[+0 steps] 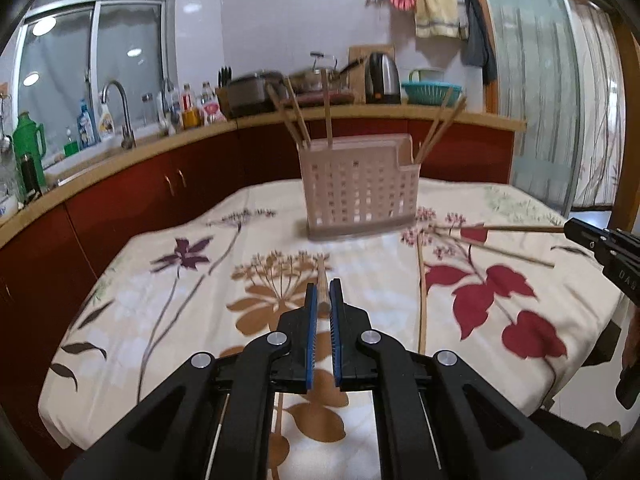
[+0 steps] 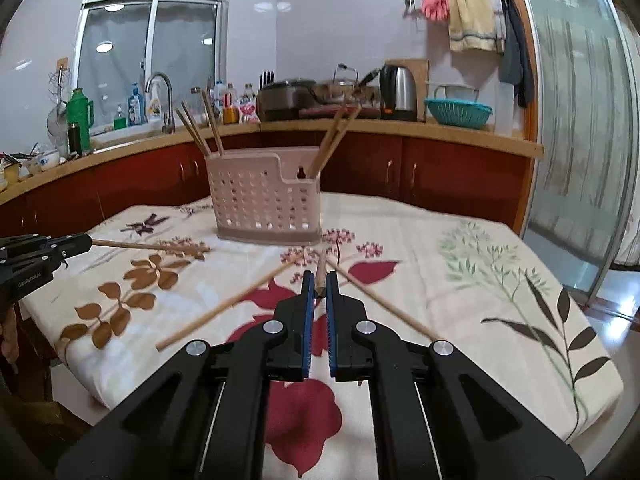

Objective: Organize utensils
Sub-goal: 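Lift both held chopsticks upright and carry them over the caddy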

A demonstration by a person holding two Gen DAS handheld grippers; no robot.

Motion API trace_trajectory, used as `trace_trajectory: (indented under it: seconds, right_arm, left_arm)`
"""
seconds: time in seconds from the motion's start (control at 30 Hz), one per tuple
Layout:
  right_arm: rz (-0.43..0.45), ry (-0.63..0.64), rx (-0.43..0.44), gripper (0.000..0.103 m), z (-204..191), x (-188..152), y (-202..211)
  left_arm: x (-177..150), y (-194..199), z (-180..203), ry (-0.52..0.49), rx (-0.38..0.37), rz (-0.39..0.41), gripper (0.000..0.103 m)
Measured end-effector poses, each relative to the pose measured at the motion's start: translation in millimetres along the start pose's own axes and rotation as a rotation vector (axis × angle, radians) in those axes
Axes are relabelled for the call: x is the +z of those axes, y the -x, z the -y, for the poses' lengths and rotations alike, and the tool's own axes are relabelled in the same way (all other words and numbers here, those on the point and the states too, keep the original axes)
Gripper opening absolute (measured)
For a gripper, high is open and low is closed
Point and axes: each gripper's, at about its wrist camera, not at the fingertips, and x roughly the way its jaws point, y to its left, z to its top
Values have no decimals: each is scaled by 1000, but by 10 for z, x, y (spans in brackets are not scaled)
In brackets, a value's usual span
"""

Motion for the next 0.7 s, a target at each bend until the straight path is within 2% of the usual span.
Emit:
trace_trajectory:
  seconds: [0.4,0.7]
  right_arm:
    - [116,2,15,6,-22,396,356]
    - [131,-31,64,6,37,645,371]
  left_arm:
    - [345,401,-22,5,11,151,7]
    - [524,387,-74,24,-9,168,7]
